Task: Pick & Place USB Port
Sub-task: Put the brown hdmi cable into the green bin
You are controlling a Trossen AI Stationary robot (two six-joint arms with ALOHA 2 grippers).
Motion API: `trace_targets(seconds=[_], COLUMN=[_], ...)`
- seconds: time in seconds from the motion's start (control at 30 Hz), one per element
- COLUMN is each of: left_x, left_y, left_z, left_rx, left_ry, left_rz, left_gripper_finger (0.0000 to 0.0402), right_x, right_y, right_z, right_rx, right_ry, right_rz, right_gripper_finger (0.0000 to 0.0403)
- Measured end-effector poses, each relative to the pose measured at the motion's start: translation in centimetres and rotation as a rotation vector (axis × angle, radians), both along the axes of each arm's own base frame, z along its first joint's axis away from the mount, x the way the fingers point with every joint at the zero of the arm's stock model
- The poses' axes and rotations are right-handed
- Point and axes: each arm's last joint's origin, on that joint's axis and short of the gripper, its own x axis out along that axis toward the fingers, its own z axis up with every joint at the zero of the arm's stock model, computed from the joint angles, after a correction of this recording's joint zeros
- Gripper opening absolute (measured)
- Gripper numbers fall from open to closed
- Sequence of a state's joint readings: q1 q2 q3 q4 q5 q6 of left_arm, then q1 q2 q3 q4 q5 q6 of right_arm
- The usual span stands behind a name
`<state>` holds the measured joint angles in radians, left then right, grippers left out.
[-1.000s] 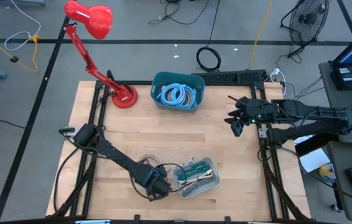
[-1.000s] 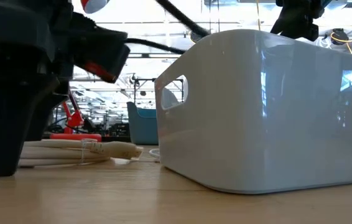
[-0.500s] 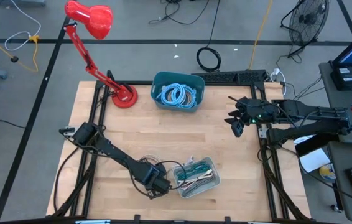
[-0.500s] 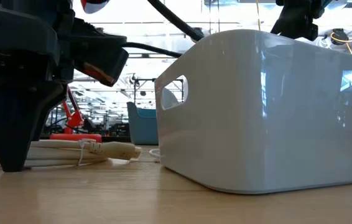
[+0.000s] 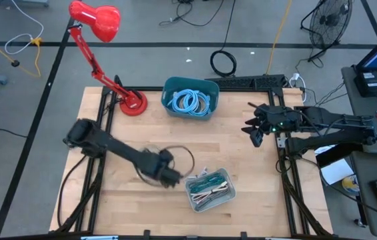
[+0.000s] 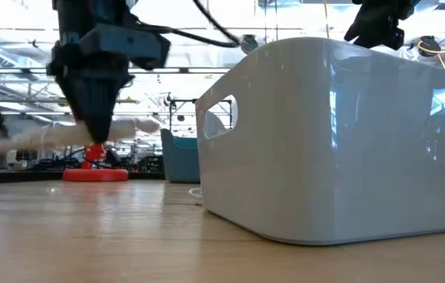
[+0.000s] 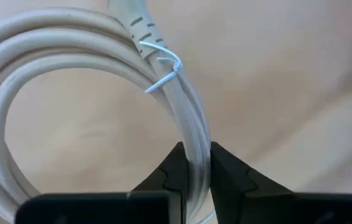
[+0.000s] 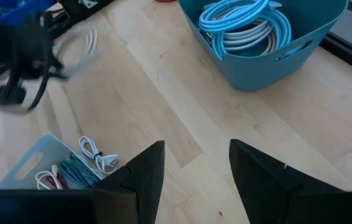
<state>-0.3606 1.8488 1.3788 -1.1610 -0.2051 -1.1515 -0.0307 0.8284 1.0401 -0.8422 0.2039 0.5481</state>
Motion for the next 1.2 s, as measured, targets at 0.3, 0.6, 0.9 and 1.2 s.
trace_targets(seconds=[0.3,0.6,0.9,1.2], left_x=[-0.3,2.3,5.2,10.6], left_y=[9.1,19.2,26.6,28.1], left_z=[7.7,11.5,10.6,10.3], left_rx=[0.126,0.147,0.112,0.095], left_ry=[-0.291,-0.567,-0.577,-0.456], left_rz=[0.091,-0.013,-0.211,-0.441], left_gripper_finger=[0.0038,0.0038,0.0038,0.0038], right_x=[0.0,1.1,1.9,2.0], right_y=[0.0,-0.1,-0.3,-0.5], right_z=[0.1,0.5,0.4,0.3], right_rx=[0.011,0.044,0.029,0.023], right_ry=[-0.016,-0.094,-0.116,-0.123], right_rz=[-0.016,-0.049,-0.127,-0.204], right_gripper_finger=[0.0171,0.0171,0.0171,0.0171])
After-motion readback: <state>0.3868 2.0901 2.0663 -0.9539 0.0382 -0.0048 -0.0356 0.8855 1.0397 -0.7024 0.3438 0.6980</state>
